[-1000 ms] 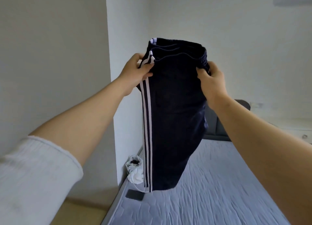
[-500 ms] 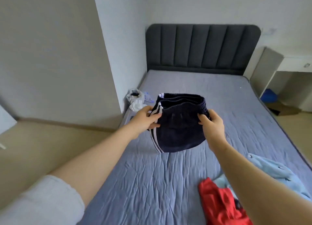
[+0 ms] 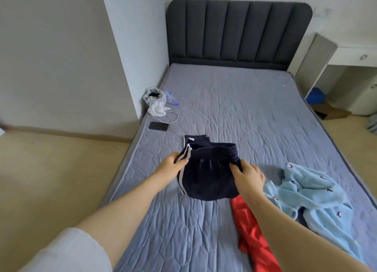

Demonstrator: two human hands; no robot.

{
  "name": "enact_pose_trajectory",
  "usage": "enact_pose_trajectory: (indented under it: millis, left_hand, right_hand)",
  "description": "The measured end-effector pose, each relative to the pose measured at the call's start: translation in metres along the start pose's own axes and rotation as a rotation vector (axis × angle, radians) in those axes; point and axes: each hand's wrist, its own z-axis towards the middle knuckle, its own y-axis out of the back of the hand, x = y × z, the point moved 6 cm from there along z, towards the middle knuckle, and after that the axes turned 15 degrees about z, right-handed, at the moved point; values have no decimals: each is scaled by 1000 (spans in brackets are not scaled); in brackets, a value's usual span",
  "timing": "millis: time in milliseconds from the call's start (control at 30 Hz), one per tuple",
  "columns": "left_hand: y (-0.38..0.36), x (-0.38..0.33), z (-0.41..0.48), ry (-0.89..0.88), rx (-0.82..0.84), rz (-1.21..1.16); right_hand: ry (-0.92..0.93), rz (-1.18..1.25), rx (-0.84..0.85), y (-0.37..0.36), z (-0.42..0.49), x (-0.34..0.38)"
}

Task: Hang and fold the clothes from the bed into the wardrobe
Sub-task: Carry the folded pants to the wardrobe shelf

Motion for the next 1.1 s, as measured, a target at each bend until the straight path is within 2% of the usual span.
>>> enact_pose_trajectory:
  millis: [100, 133, 233, 300, 400, 500, 600, 700, 767, 800, 867, 933, 1000, 1100]
  left_hand:
    - [4, -7, 1, -26, -2, 6]
    - [2, -5, 0, -25, 7, 33]
    - [-7, 11, -5, 0, 61, 94]
    - [-17, 28, -9, 47, 117, 112]
    - [-33, 55, -16, 135, 230, 69]
    - [-44, 69, -17, 171, 313, -24]
    - [-46, 74, -10, 179, 315, 30]
    - [-45, 75, 12, 184, 281, 72]
    - [-41, 63, 41, 186, 188, 14]
    - [-36, 55, 60, 190, 113, -8]
    - [-25, 41, 104, 198, -21, -66]
    - [-22, 33, 146, 172, -94, -111]
    - [-31, 36, 176, 161, -116, -90]
    - [-66, 63, 196, 160, -89, -38]
  right_hand:
    - [-77, 299, 68, -4, 1, 4]
    - [-106, 329, 87, -5, -2, 1]
    - [-171, 300, 153, -14, -13, -13]
    - [-287, 355, 258, -24, -22, -28]
    - [-449, 375, 431, -35, -37, -49]
    - [-494, 330, 481, -40, -38, -65]
    - [-513, 273, 484, -47, -31, -75]
    - [-454, 111, 497, -56, -5, -75]
    - [-354, -23, 459, -60, 30, -67]
    - [-290, -64, 381, -61, 53, -57]
    - [-221, 39, 215, -66, 97, -37]
    - [-194, 226, 134, -79, 135, -27]
    - [-196, 264, 120, -93, 156, -35]
    - [-245, 187, 162, -111, 157, -80]
